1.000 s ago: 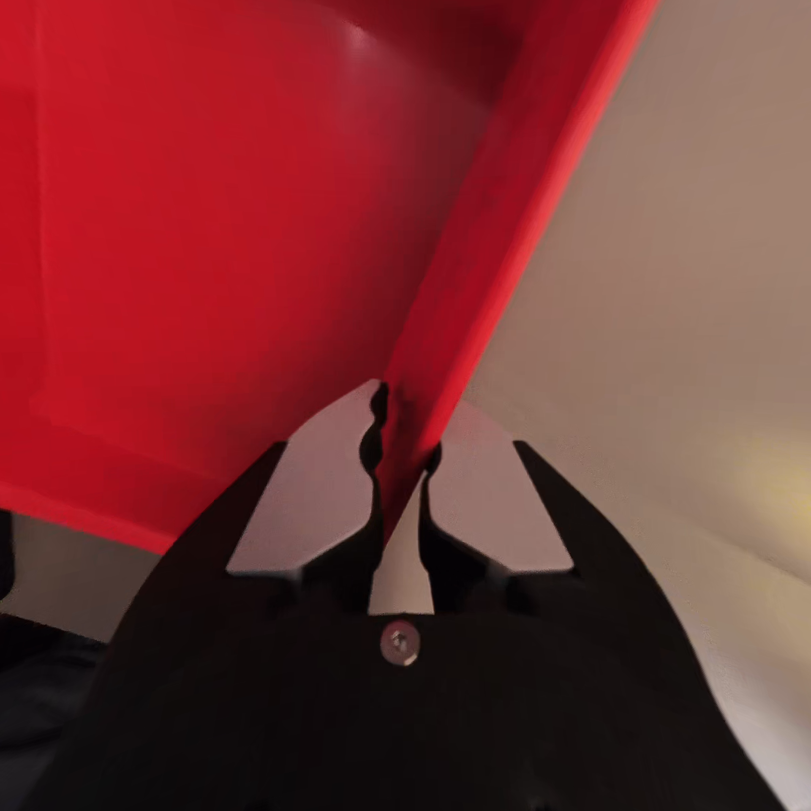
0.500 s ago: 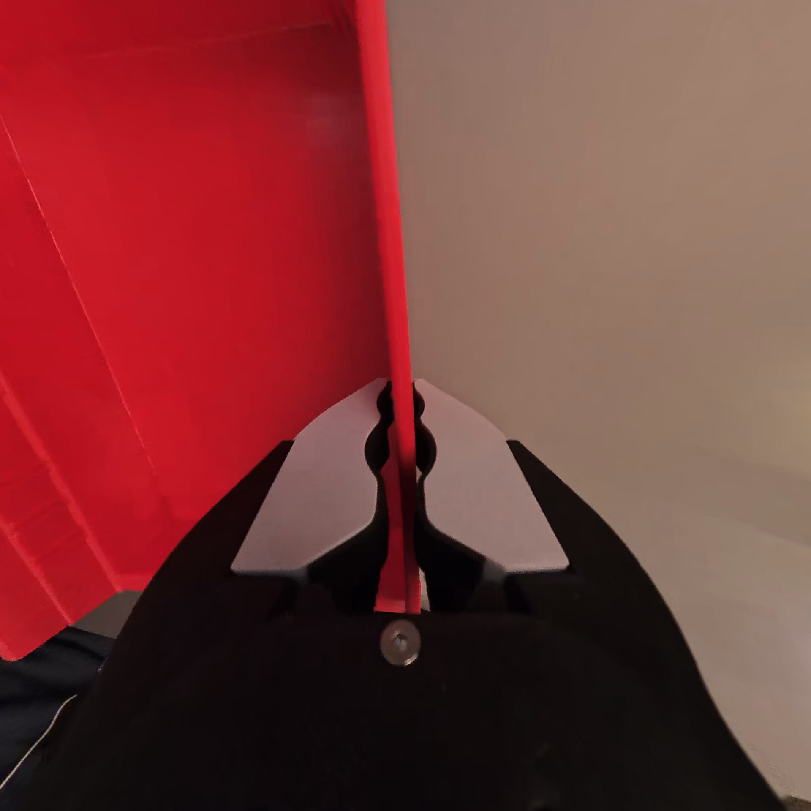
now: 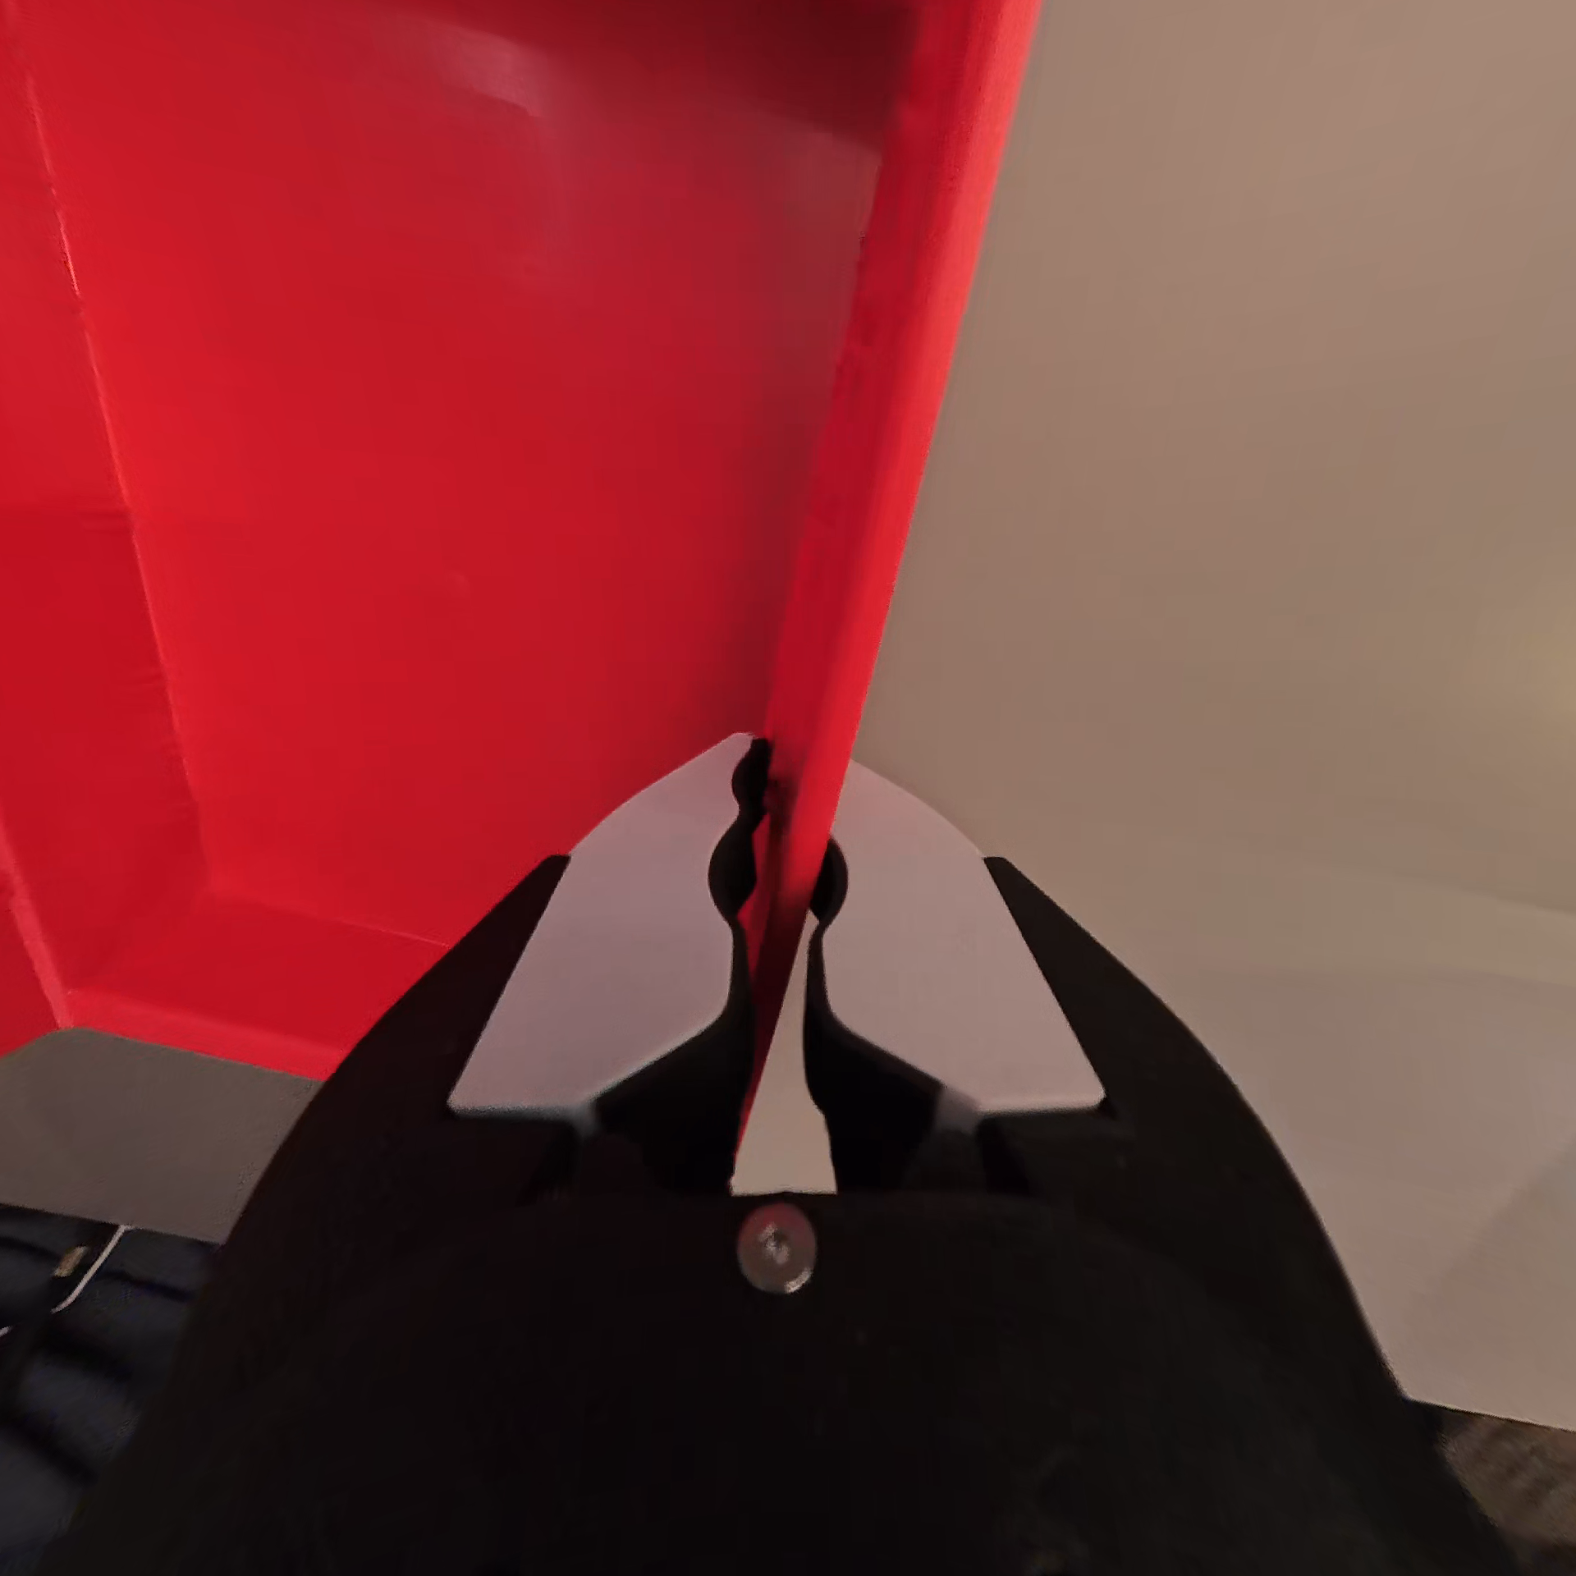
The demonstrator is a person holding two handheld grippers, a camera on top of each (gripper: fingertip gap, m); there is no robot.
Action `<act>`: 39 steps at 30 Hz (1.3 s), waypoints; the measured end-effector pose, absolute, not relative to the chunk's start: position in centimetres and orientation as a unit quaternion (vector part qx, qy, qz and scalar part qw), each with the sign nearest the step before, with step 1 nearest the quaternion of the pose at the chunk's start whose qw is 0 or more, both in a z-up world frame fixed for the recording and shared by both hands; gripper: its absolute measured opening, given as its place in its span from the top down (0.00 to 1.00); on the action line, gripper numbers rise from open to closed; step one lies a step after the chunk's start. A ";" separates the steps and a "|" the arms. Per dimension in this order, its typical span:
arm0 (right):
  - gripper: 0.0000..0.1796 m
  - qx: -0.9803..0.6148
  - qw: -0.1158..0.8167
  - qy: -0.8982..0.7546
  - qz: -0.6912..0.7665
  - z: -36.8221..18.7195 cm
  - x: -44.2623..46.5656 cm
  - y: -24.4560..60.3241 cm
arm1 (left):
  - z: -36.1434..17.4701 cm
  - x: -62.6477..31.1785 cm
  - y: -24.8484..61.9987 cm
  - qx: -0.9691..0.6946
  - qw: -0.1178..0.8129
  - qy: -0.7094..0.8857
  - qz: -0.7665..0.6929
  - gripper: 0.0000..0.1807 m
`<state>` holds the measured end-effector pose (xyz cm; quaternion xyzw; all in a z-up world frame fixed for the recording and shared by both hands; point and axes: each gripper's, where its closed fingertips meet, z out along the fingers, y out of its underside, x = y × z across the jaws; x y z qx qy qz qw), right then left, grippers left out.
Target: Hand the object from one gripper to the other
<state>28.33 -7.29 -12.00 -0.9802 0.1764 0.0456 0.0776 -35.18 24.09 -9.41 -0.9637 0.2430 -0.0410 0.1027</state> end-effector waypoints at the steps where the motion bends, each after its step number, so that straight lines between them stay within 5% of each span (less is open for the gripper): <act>1: 0.96 -0.981 0.078 0.169 0.046 -12.0 28.4 -7.5 | -9.4 -35.2 24.0 -0.964 0.102 0.243 -0.036 0.97; 28: 0.90 -0.975 0.119 0.183 0.043 -11.6 27.7 -10.1 | -9.4 -35.2 23.0 -0.970 0.092 0.213 -0.078 0.98; 34: 0.85 -0.946 0.270 0.172 -0.038 -4.7 29.1 -8.7 | -6.8 -35.6 23.3 -0.963 0.143 0.211 -0.089 0.96; 39: 0.85 -0.845 0.507 0.079 -0.151 7.5 27.1 -5.6 | -0.6 -34.7 22.9 -0.925 0.273 0.253 -0.082 0.96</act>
